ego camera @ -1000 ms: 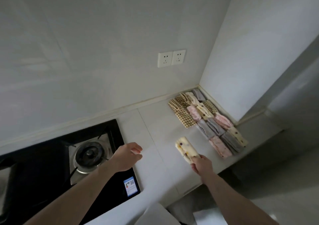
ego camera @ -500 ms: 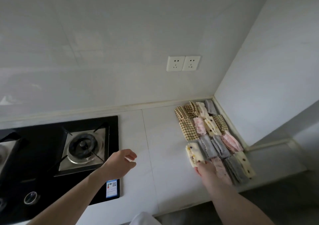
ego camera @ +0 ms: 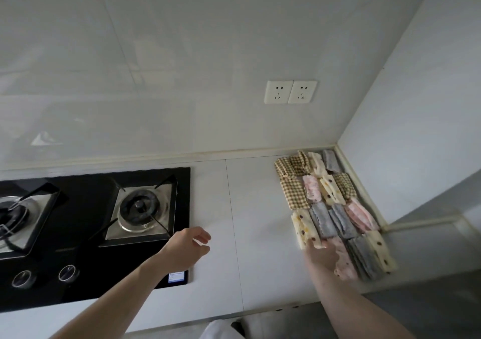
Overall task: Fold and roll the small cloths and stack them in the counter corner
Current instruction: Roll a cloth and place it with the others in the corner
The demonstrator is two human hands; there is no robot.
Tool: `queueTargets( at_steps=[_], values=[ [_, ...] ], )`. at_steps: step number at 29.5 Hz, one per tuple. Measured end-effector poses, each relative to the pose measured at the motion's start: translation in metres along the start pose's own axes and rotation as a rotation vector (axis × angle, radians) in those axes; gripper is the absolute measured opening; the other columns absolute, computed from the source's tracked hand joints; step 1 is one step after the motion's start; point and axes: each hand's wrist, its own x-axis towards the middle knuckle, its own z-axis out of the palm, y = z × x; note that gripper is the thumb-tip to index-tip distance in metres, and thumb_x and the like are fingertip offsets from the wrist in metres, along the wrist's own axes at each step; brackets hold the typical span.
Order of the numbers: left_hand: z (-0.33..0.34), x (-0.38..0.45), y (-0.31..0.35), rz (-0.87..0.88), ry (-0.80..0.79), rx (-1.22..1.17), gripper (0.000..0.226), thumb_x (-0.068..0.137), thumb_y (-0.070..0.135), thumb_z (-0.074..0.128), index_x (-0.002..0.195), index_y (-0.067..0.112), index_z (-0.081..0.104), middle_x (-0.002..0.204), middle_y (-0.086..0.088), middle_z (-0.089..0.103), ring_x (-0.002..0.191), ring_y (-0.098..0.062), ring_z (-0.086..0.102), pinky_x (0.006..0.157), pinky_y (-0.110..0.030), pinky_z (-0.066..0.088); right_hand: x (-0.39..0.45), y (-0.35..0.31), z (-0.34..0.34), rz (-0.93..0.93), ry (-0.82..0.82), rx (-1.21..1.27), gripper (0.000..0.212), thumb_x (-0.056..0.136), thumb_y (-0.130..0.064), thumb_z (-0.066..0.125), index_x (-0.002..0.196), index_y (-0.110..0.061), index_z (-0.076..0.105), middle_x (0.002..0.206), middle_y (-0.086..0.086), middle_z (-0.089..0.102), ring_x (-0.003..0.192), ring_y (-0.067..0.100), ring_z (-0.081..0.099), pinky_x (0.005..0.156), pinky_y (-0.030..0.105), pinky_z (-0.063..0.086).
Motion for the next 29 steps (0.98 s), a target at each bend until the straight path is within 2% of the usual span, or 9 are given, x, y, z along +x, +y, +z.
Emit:
queueTargets(
  at_steps=[3,8,10,14,17,20,21,24,29],
  values=[
    [-0.004,-0.012,-0.011,-0.007,-0.004,-0.006,0.021,0.091,0.025,0.071,0.111,0.031,0.069,0.107,0.014,0.07,0.095,-0.004,0.068,0.089,-0.025,0.056,-0.022,0.001,-0.002,-0.046,0.039,-0.03,0.049,0.092,-0.027,0.073,0.131,-0.003,0.057,0.135,0.028,0.051,0.117,0.046,0.057,0.094,0.051,0.05],
    [-0.021,-0.05,-0.042,-0.035,0.045,-0.036,0.02,0.092,0.023,0.07,0.111,0.029,0.071,0.106,0.014,0.07,0.095,-0.002,0.066,0.09,-0.025,0.057,-0.079,-0.006,0.016,-0.208,-0.054,-0.041,0.039,0.095,-0.023,0.068,0.131,-0.01,0.056,0.14,0.02,0.047,0.116,0.04,0.061,0.095,0.049,0.053],
    [-0.033,-0.072,-0.061,-0.063,0.065,-0.059,0.022,0.093,0.022,0.07,0.113,0.028,0.07,0.107,0.014,0.069,0.097,-0.004,0.066,0.089,-0.027,0.058,-0.111,-0.013,0.034,-0.289,-0.144,-0.041,0.038,0.096,-0.02,0.066,0.133,-0.012,0.056,0.142,0.015,0.046,0.114,0.036,0.063,0.094,0.043,0.054],
    [-0.061,-0.128,-0.109,-0.108,0.124,-0.111,0.026,0.092,0.021,0.071,0.118,0.028,0.069,0.11,0.013,0.07,0.098,-0.004,0.067,0.093,-0.028,0.058,-0.199,-0.029,0.079,-0.478,-0.363,-0.048,0.036,0.096,-0.019,0.065,0.13,-0.02,0.055,0.135,0.004,0.046,0.102,0.022,0.063,0.082,0.028,0.048],
    [-0.083,-0.176,-0.151,-0.164,0.214,-0.14,0.028,0.092,0.021,0.07,0.12,0.028,0.069,0.109,0.011,0.07,0.095,-0.006,0.068,0.085,-0.025,0.058,-0.274,-0.04,0.117,-0.61,-0.531,-0.049,0.037,0.094,-0.018,0.068,0.129,-0.022,0.055,0.131,0.0,0.051,0.098,0.017,0.063,0.071,0.011,0.044],
    [-0.103,-0.226,-0.197,-0.222,0.3,-0.158,0.027,0.094,0.025,0.068,0.118,0.036,0.066,0.106,0.01,0.069,0.091,-0.009,0.07,0.07,-0.022,0.059,-0.346,-0.046,0.151,-0.717,-0.696,-0.055,0.036,0.093,-0.023,0.07,0.126,-0.029,0.056,0.13,-0.007,0.052,0.097,0.006,0.063,0.068,0.011,0.045],
    [-0.11,-0.242,-0.212,-0.239,0.33,-0.159,0.026,0.094,0.026,0.067,0.117,0.038,0.065,0.108,0.01,0.069,0.092,-0.008,0.069,0.071,-0.022,0.059,-0.37,-0.048,0.16,-0.747,-0.746,-0.053,0.037,0.093,-0.024,0.07,0.127,-0.03,0.056,0.13,-0.009,0.051,0.098,0.004,0.062,0.068,0.011,0.045],
    [-0.125,-0.287,-0.256,-0.277,0.429,-0.161,0.028,0.095,0.025,0.067,0.122,0.033,0.066,0.122,0.012,0.064,0.102,-0.004,0.065,0.086,-0.025,0.056,-0.435,-0.053,0.183,-0.813,-0.865,-0.067,0.04,0.092,-0.024,0.071,0.129,-0.03,0.056,0.129,-0.013,0.05,0.101,0.002,0.061,0.072,0.012,0.046],
    [-0.148,-0.344,-0.301,-0.316,0.571,-0.218,0.026,0.095,0.025,0.068,0.12,0.031,0.065,0.122,0.009,0.065,0.1,-0.003,0.065,0.08,-0.019,0.051,-0.512,-0.065,0.209,-0.912,-1.046,-0.117,0.037,0.093,-0.025,0.068,0.124,-0.037,0.054,0.129,-0.016,0.049,0.109,0.002,0.059,0.073,0.013,0.047]
  ],
)
